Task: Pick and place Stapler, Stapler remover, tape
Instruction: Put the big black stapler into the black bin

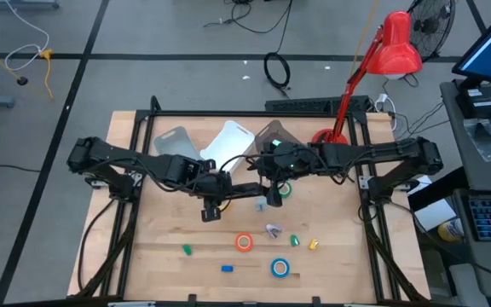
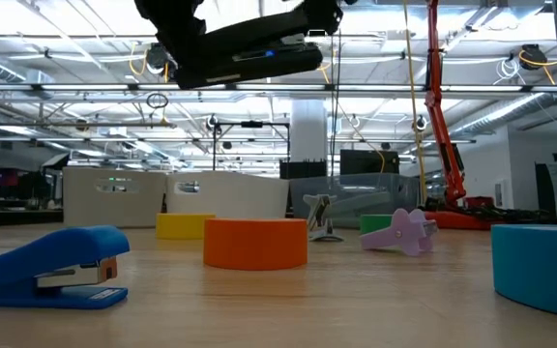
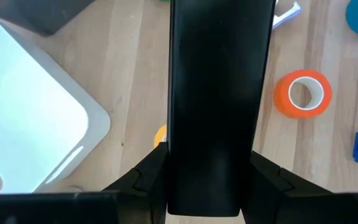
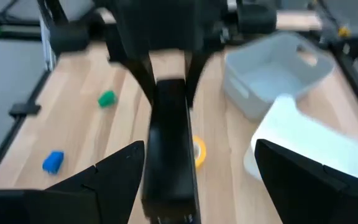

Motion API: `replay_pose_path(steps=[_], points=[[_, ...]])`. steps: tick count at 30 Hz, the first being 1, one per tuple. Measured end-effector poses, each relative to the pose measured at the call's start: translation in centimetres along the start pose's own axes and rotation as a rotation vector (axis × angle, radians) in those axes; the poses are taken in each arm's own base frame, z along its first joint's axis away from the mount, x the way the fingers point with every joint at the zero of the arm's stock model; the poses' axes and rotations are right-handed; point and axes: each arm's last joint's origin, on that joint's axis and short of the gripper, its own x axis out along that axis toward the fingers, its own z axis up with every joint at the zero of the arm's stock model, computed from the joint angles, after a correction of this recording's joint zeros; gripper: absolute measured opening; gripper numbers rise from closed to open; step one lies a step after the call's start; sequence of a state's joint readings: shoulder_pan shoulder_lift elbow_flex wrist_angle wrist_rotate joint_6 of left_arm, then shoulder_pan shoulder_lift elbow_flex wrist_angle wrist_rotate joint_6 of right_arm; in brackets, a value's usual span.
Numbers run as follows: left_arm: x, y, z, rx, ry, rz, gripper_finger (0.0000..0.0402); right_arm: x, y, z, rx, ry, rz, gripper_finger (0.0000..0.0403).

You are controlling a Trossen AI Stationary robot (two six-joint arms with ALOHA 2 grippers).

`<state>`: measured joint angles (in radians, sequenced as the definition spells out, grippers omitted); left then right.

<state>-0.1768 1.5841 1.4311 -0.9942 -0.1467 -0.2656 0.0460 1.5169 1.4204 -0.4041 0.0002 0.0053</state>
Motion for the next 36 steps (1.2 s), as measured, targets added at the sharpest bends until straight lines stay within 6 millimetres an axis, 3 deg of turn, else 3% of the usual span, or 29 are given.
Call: replay_pose_path(steps=[10, 28, 36], points=[[0.1, 0.0, 0.2, -0.012, -0.014, -0.014, 0.0143, 0.7, -0.1, -1.3, 0.018, 0.117, 0.0, 0.0302], [0.1, 0.0, 0.3, -0.007, -0.023, -0.023, 0.0142, 1.9, -0.2, -1.5, 0.045, 0.127, 0.045, 0.0301], [0.0, 0.0, 0.3, -0.01, -0.026, -0.021, 0.0142, 2.4, -0.6, -1.4, 0.073, 0.102, 0.064, 0.0274]])
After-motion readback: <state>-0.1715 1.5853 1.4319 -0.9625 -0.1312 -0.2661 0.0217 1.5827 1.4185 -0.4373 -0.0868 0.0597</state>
